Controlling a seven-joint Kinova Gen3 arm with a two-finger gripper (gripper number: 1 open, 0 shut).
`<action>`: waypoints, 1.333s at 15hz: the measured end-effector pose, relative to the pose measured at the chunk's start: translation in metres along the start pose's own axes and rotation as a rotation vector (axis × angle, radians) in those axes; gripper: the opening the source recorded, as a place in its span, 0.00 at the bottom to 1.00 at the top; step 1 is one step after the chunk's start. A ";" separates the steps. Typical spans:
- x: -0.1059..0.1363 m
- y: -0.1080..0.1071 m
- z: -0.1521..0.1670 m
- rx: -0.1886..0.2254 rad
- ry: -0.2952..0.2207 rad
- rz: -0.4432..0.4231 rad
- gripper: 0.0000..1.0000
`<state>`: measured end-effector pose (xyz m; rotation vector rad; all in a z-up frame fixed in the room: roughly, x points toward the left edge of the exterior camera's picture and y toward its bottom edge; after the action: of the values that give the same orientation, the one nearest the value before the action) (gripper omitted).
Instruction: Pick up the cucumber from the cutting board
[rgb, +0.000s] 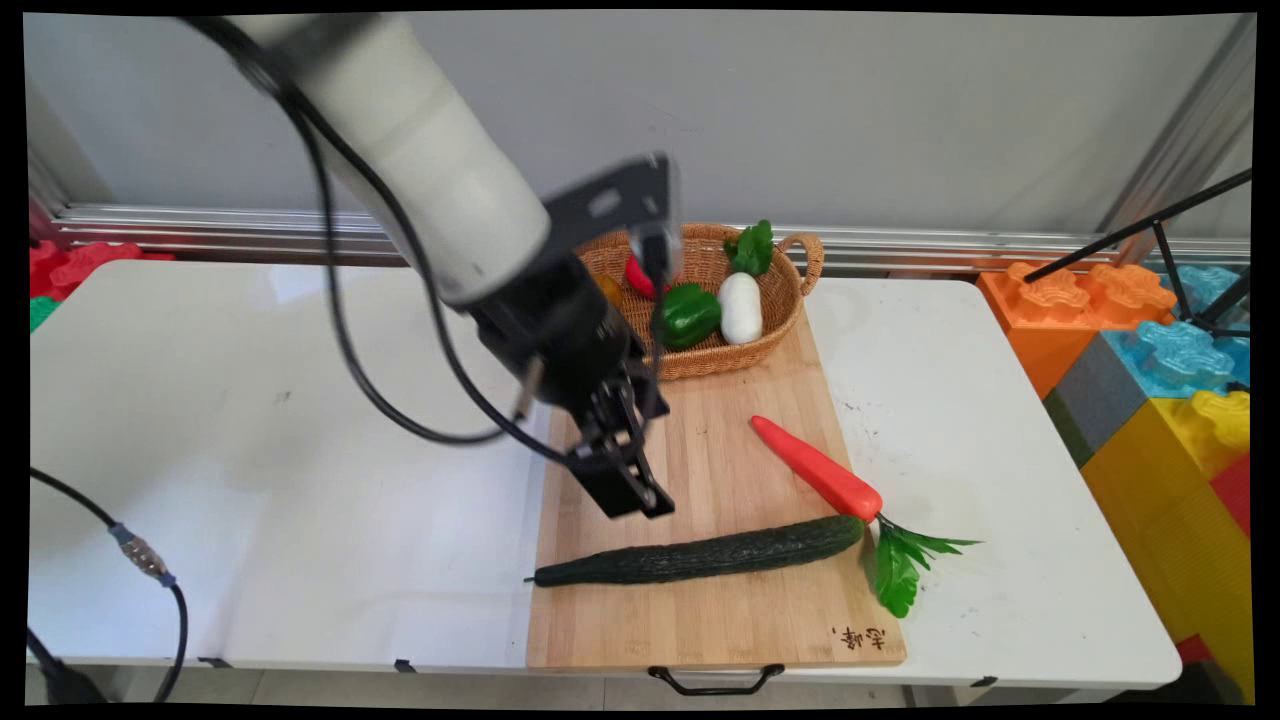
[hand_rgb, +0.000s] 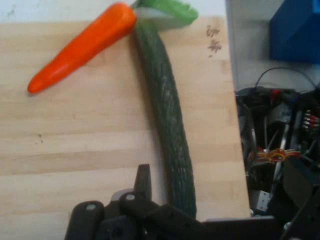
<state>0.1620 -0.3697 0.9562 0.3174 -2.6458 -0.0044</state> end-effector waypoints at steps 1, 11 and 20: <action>0.000 0.000 0.012 0.007 -0.015 -0.007 1.00; 0.001 -0.012 0.123 0.048 -0.077 -0.074 1.00; 0.003 -0.021 0.182 0.055 -0.068 -0.112 1.00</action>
<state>0.0812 -0.3999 0.7948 0.4913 -2.6951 0.0220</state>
